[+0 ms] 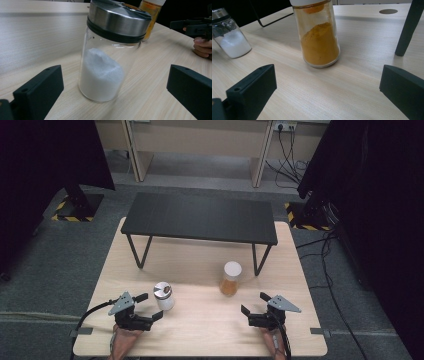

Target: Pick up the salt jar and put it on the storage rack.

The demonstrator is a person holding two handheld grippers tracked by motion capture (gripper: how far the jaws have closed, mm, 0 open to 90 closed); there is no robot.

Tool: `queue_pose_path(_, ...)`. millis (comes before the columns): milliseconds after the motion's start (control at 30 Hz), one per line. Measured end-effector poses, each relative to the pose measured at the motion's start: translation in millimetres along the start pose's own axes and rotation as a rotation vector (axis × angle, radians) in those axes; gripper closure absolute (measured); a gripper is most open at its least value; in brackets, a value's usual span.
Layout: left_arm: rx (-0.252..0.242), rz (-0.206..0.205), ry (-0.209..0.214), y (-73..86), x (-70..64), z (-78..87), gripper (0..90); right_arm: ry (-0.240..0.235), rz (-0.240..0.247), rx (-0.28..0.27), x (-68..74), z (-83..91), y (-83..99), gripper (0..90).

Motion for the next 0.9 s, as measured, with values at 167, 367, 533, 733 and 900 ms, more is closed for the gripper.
queue_pose_path(167,-0.001,-0.001,0.001,0.0,0.0,0.1,0.2,0.0,0.001,0.002,-0.1,-0.1,-0.2,0.8)
queue_pose_path(367,-0.009,-0.002,0.003,0.6,0.0,0.1,0.2,0.0,0.001,0.001,0.1,-0.1,-0.1,0.8)
queue_pose_path(533,-0.007,0.004,-0.016,-0.2,-1.5,-1.7,0.3,-0.004,-0.001,0.001,-0.5,0.0,-0.1,0.8)
queue_pose_path(733,-0.033,0.0,-0.004,1.0,-1.1,-2.4,0.0,-0.006,-0.013,-0.004,-1.7,0.4,0.1,0.8)
queue_pose_path(900,-0.036,-0.003,-0.02,1.1,-2.8,-2.6,0.0,-0.003,-0.012,-0.01,-1.2,0.6,0.6,0.8)
Point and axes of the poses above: each handheld gripper's, and its own axes: z roughly backward along the jaws, y roughly out of its underside, x roughly to its left, the point moved 9 cm from there along -z, roughly forward along the jaws, and after that the axes turned 6 degrees about -y, right-handed, at the moved point
